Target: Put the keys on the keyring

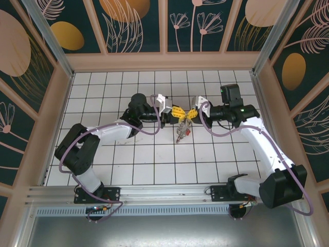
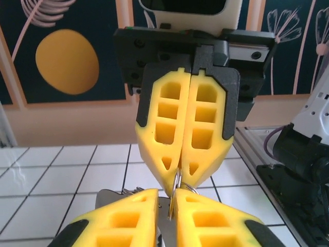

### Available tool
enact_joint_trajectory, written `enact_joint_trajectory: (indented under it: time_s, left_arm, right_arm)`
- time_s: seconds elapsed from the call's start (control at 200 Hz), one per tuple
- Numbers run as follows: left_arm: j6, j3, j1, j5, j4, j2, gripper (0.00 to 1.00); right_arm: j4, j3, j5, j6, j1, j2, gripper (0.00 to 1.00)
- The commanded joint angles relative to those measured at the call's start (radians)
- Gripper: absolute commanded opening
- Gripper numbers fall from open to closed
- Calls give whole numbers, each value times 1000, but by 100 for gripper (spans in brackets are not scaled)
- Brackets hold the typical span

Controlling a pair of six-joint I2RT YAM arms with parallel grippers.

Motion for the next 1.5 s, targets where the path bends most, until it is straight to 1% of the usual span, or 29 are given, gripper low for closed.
enact_joint_trajectory:
  time_s: [0.0, 0.06, 0.1, 0.155, 0.23, 0.265, 0.445, 0.53, 0.706, 0.781, 0.851, 0.936, 1.106, 1.206, 1.301, 1.381, 1.496]
  left_arm:
    - [296, 71, -11, -35, -374, -80, 19]
    - [439, 117, -10, -62, -566, -93, 19]
    - [503, 150, -11, -82, -666, -90, 20]
    - [540, 189, -10, -112, -750, -81, 20]
    - [547, 218, -11, -137, -793, -67, 21]
    - [535, 223, -11, -143, -791, -62, 23]
    - [498, 247, -11, -130, -772, -40, 23]
    - [486, 254, -10, -98, -765, -33, 22]
    - [415, 243, -11, -42, -676, -41, 22]
    - [422, 241, -11, -36, -675, -53, 22]
    - [477, 249, -9, -32, -722, -68, 22]
    - [495, 240, -4, -29, -726, -86, 22]
    - [464, 241, -3, -4, -717, -88, 23]
    - [433, 239, -3, 19, -683, -87, 23]
    - [431, 235, -4, 41, -663, -88, 23]
    - [429, 235, -3, 49, -657, -85, 21]
    - [425, 246, -3, 53, -660, -76, 15]
  right_arm:
    - [-10, 33, 43, -38, 7, -17, 0]
    - [-24, 41, 63, -42, 12, -19, 0]
    - [-37, 49, 87, -47, 21, -16, 0]
    - [-55, 62, 127, -54, 35, -8, 0]
    - [-70, 74, 155, -65, 47, 0, 0]
    - [-70, 76, 156, -66, 49, 0, 0]
    - [-55, 81, 150, -63, 58, 3, 0]
    - [-56, 85, 154, -66, 68, 9, 0]
    - [-57, 85, 167, -71, 79, 12, 0]
    - [-59, 80, 177, -74, 80, 11, 0]
    - [-59, 77, 186, -80, 80, 7, 0]
    - [-56, 66, 194, -87, 84, -2, 0]
    - [-53, 61, 194, -89, 88, -11, 0]
    - [-52, 58, 193, -88, 92, -8, 0]
    - [-42, 51, 196, -84, 92, -9, 0]
    - [-22, 43, 185, -72, 92, -18, 0]
    - [-9, 42, 162, -62, 94, -22, 0]
